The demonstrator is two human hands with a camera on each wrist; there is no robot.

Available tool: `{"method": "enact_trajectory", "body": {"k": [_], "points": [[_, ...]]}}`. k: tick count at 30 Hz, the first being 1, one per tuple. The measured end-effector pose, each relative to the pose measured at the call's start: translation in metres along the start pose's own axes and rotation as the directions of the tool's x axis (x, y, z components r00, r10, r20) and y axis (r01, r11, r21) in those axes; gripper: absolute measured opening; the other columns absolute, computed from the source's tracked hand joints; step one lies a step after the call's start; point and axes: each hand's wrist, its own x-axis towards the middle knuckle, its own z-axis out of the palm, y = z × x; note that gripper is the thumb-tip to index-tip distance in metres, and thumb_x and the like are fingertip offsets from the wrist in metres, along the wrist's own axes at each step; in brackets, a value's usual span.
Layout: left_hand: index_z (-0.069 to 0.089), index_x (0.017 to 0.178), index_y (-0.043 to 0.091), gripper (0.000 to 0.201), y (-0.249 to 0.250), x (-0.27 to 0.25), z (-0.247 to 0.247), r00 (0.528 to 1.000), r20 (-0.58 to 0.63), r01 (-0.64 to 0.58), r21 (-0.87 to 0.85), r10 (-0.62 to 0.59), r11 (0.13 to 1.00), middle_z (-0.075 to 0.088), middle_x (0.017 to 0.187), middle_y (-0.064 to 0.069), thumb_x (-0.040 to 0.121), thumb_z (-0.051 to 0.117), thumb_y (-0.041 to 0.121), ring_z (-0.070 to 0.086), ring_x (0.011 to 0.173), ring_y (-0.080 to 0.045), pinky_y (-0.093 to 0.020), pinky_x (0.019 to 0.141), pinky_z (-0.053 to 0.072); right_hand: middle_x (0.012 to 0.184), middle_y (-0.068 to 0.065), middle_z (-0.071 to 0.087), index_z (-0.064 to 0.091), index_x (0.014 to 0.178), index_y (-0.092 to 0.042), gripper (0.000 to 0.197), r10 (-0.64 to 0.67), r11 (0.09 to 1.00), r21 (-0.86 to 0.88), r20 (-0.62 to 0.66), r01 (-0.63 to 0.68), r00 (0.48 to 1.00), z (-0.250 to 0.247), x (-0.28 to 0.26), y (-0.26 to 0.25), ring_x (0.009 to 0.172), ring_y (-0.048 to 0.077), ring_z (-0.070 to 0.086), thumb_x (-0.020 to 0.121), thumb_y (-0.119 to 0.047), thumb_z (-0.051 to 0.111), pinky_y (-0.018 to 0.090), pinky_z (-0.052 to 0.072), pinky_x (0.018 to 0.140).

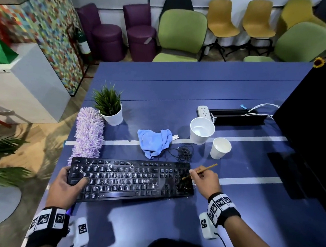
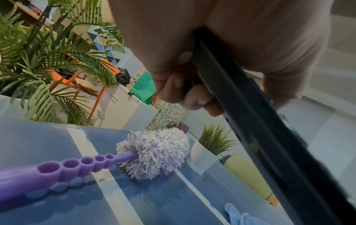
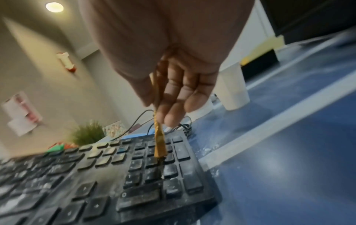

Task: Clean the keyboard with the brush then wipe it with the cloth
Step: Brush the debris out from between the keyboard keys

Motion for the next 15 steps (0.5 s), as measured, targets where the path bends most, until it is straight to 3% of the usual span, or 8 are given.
{"method": "enact_trajectory", "body": {"k": [4, 5, 10, 12, 14, 15], "points": [[0.050, 0.105, 0.030, 0.055, -0.001, 0.005, 0.000, 1.000, 0.024, 0.004, -0.010, -0.004, 1.000, 0.071, 0.090, -0.006, 0.056, 0.071, 0.041, 0.069, 0.080, -0.025, -0.049, 0.078, 0.056, 0.061, 0.000, 0.072, 0.062, 0.067, -0.020, 0.024, -0.007, 0.998, -0.063, 0.239, 0.023, 0.971, -0.005, 0.001, -0.004, 0.053, 0.006, 0.066, 0.090, -0.028, 0.064, 0.028, 0.056, 0.070], [0.049, 0.105, 0.030, 0.056, -0.002, 0.007, 0.000, 1.000, 0.029, 0.005, -0.013, -0.005, 1.000, 0.071, 0.091, -0.006, 0.055, 0.071, 0.042, 0.069, 0.081, -0.025, -0.050, 0.079, 0.056, 0.061, 0.000, 0.072, 0.062, 0.067, -0.019, 0.024, -0.013, 0.997, -0.071, 0.250, 0.031, 0.968, -0.008, 0.003, -0.006, 0.053, 0.006, 0.066, 0.090, -0.027, 0.063, 0.027, 0.056, 0.069], [0.051, 0.104, 0.028, 0.055, -0.002, 0.006, 0.002, 1.000, 0.026, -0.008, -0.016, 0.008, 1.000, 0.071, 0.092, -0.007, 0.055, 0.070, 0.042, 0.068, 0.082, -0.024, -0.047, 0.083, 0.054, 0.068, 0.007, 0.074, 0.066, 0.075, -0.008, 0.021, -0.027, 0.993, 0.116, 0.201, 0.003, 0.979, -0.009, 0.008, -0.006, 0.056, 0.019, 0.066, 0.088, -0.024, 0.069, 0.037, 0.058, 0.065], [0.052, 0.106, 0.026, 0.058, 0.000, 0.006, 0.002, 1.000, 0.030, -0.007, -0.012, 0.008, 1.000, 0.071, 0.092, -0.006, 0.054, 0.070, 0.044, 0.068, 0.082, -0.024, -0.047, 0.084, 0.054, 0.064, 0.004, 0.072, 0.067, 0.072, -0.013, 0.024, 0.007, 1.000, -0.014, 0.219, -0.004, 0.976, -0.005, 0.007, 0.002, 0.057, 0.018, 0.066, 0.087, -0.031, 0.069, 0.035, 0.058, 0.065], [0.053, 0.106, 0.025, 0.056, 0.001, 0.005, 0.001, 0.999, 0.036, -0.007, -0.005, 0.007, 1.000, 0.071, 0.092, -0.007, 0.056, 0.070, 0.041, 0.068, 0.081, -0.025, -0.047, 0.083, 0.054, 0.061, 0.001, 0.068, 0.064, 0.066, -0.017, 0.029, 0.038, 0.983, -0.181, 0.149, -0.011, 0.988, -0.007, 0.007, 0.006, 0.064, 0.019, 0.065, 0.087, -0.037, 0.065, 0.034, 0.055, 0.068], [0.052, 0.105, 0.025, 0.054, 0.002, 0.005, 0.001, 0.999, 0.032, -0.010, -0.006, 0.010, 1.000, 0.071, 0.091, -0.007, 0.056, 0.070, 0.040, 0.068, 0.080, -0.025, -0.047, 0.081, 0.055, 0.060, 0.000, 0.068, 0.062, 0.065, -0.018, 0.029, 0.046, 0.984, -0.177, 0.142, -0.021, 0.989, -0.009, 0.007, 0.005, 0.065, 0.019, 0.065, 0.087, -0.037, 0.065, 0.034, 0.055, 0.069]]}}
